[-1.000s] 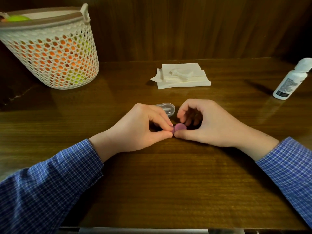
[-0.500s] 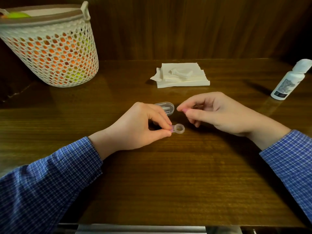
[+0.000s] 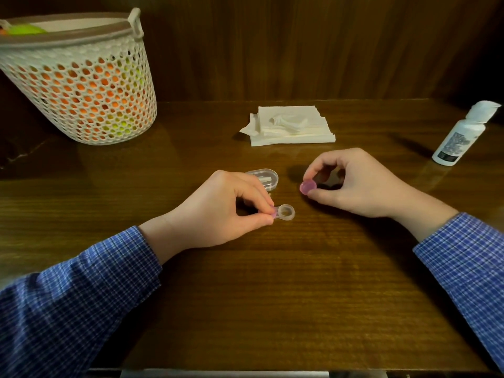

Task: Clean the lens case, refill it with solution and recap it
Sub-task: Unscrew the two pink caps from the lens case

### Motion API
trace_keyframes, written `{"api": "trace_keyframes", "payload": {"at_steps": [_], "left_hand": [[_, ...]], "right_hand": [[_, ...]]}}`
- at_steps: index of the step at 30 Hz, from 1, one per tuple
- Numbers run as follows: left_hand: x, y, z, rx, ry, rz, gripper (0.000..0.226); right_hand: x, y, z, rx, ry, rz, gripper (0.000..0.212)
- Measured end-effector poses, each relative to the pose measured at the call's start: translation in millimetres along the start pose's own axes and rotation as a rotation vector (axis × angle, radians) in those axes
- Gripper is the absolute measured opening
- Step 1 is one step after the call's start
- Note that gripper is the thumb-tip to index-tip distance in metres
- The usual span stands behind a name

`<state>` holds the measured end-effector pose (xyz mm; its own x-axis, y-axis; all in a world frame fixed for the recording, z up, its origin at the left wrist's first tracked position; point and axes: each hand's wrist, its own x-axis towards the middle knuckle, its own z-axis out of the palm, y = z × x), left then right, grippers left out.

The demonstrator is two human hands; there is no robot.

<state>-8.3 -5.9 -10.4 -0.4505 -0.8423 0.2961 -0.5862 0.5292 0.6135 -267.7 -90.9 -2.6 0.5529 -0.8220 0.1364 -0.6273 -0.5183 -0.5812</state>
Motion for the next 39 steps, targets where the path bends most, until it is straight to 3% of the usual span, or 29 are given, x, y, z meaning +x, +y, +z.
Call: {"api": "trace_keyframes", "payload": {"at_steps": [7, 15, 20, 24, 39], "left_hand": [[0.2, -2.2, 2.2, -0.005, 0.009, 0.018, 0.010], [0.1, -2.0, 1.7, 0.001, 0.003, 0.016, 0.011], [-0.8, -0.6, 2.5, 0.026, 0.010, 0.012, 0.017], [-2.0, 2.1, 3.8, -0.014, 0.044, -0.025, 0.042], [-3.0, 4.2, 3.3, 0.040, 0.092, -0.004, 0.056]], "right_hand": [[-0.5, -1.9, -0.1, 0.000, 0.002, 0.035, 0.043], [-7.6, -15.0, -1.5, 0.044, 0.089, -0.096, 0.044], [-16.1, -29.0, 13.0, 0.002, -0.084, -0.222, 0.056], [-14.9, -27.8, 18.7, -0.054, -0.054, -0.223, 0.054], [-13.8, -25.5, 22.2, 0.006, -0.003, -0.179, 0.038]]}}
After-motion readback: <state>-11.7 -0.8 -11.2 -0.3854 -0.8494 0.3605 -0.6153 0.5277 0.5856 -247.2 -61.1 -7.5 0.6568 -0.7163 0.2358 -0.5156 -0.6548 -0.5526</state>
